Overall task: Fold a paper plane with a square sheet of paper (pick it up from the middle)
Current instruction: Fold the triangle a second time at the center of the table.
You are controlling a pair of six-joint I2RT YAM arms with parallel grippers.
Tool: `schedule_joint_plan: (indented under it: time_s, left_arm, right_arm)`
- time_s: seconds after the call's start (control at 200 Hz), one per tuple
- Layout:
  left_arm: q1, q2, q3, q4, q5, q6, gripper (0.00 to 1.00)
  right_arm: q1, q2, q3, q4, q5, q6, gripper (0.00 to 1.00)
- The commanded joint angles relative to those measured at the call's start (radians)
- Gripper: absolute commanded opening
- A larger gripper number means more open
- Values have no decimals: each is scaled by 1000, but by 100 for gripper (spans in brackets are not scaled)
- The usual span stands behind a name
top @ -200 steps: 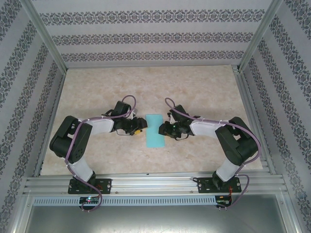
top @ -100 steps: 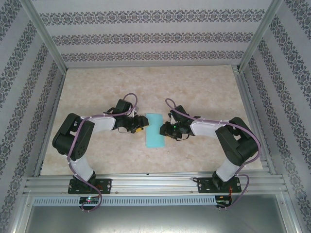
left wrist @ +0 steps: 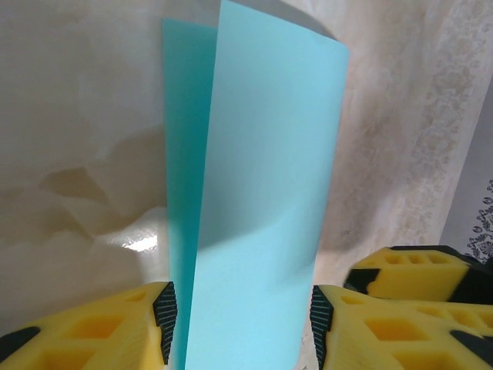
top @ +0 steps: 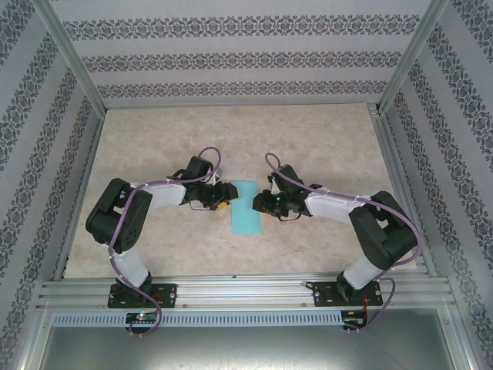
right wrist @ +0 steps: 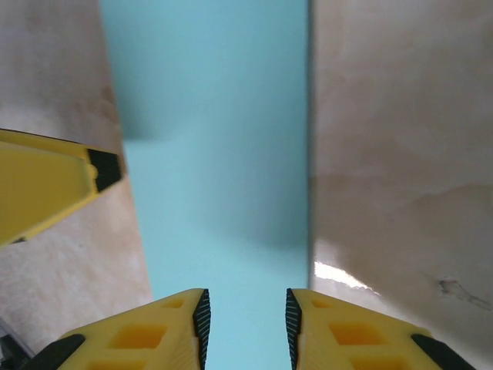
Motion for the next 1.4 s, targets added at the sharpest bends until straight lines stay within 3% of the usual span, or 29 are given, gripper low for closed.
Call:
schedule_joint_plan:
  time_s: [0.0, 0.435, 0.979, 1.394]
  left_arm:
    - [-7, -13, 16, -19, -12, 11, 52]
    - [-7, 12, 28, -8, 14, 9, 53]
    - [-13, 46, 43, 21, 52, -6, 52]
    - [-16, 41, 8, 122, 130, -64, 35]
  right_arm:
    - [0, 4, -13, 45, -27, 26, 34]
    - [2, 118, -30, 74, -39, 36, 33]
    - [2, 127, -61, 92, -34, 42, 33]
    - [0, 107, -65, 114, -38, 57, 34]
